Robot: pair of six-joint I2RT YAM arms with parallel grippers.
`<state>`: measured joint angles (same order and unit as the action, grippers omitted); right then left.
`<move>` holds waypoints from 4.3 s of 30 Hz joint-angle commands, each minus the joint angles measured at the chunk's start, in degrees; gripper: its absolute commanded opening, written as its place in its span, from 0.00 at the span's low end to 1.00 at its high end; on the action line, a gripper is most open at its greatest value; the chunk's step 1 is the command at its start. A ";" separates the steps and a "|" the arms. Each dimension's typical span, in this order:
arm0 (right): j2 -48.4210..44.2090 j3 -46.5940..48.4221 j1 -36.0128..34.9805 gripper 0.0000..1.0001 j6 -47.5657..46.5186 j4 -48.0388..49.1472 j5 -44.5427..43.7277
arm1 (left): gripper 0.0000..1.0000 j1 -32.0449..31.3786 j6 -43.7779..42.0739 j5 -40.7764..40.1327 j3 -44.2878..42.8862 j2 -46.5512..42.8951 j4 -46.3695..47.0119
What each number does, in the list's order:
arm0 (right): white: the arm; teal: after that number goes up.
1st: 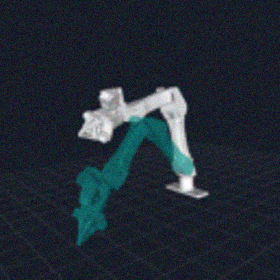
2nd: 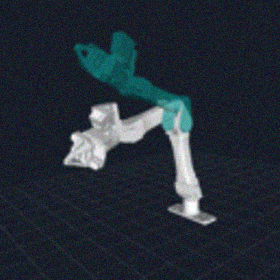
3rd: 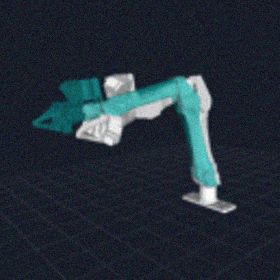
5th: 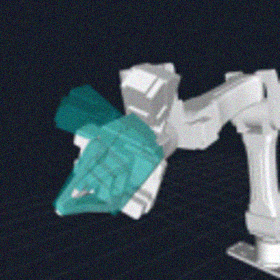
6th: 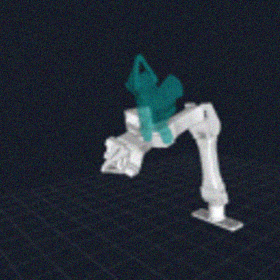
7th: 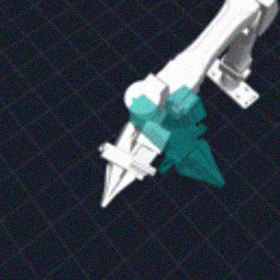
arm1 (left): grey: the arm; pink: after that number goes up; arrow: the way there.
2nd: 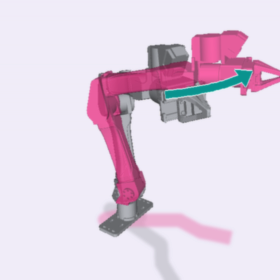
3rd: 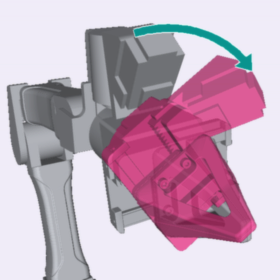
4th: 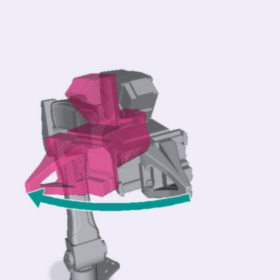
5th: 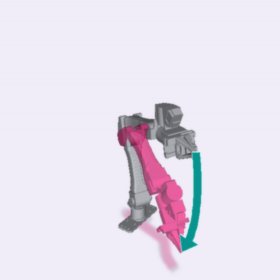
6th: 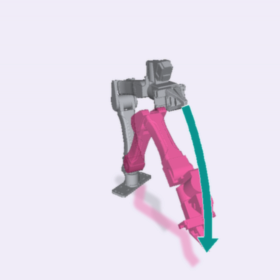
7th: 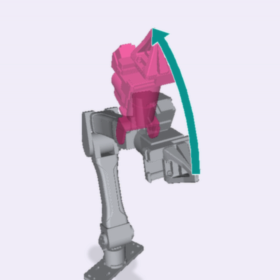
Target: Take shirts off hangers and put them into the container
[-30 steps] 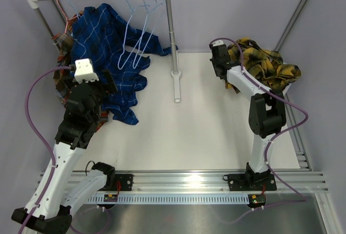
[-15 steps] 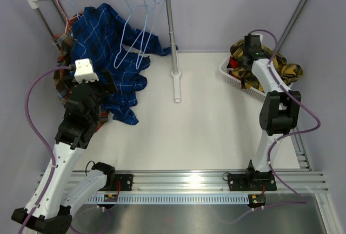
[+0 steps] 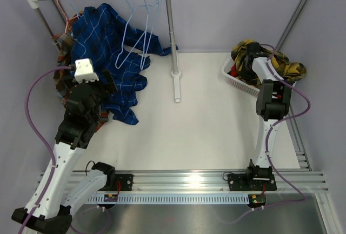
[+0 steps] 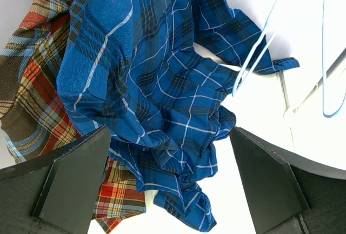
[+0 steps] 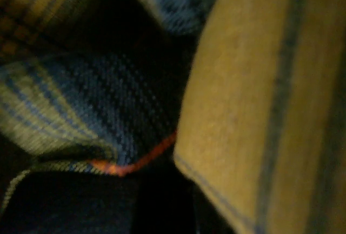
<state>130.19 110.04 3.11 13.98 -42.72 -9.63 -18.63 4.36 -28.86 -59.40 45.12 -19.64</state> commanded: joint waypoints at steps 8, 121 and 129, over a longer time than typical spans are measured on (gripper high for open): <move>-0.89 -3.59 -0.48 0.05 -0.18 -4.15 5.06 | 0.99 0.35 0.03 0.21 0.33 -0.30 3.20; 0.85 0.96 8.84 0.04 13.71 -3.24 -0.75 | 0.99 0.88 2.05 3.99 -0.11 -0.21 2.85; -3.26 -1.12 9.19 0.20 11.60 -2.56 -2.15 | 0.99 0.88 2.06 3.90 -0.11 -0.56 2.85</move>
<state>129.27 113.14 12.78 27.44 -40.51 -13.74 -18.09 5.87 -25.47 -59.40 45.45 -19.64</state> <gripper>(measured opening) 0.183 0.988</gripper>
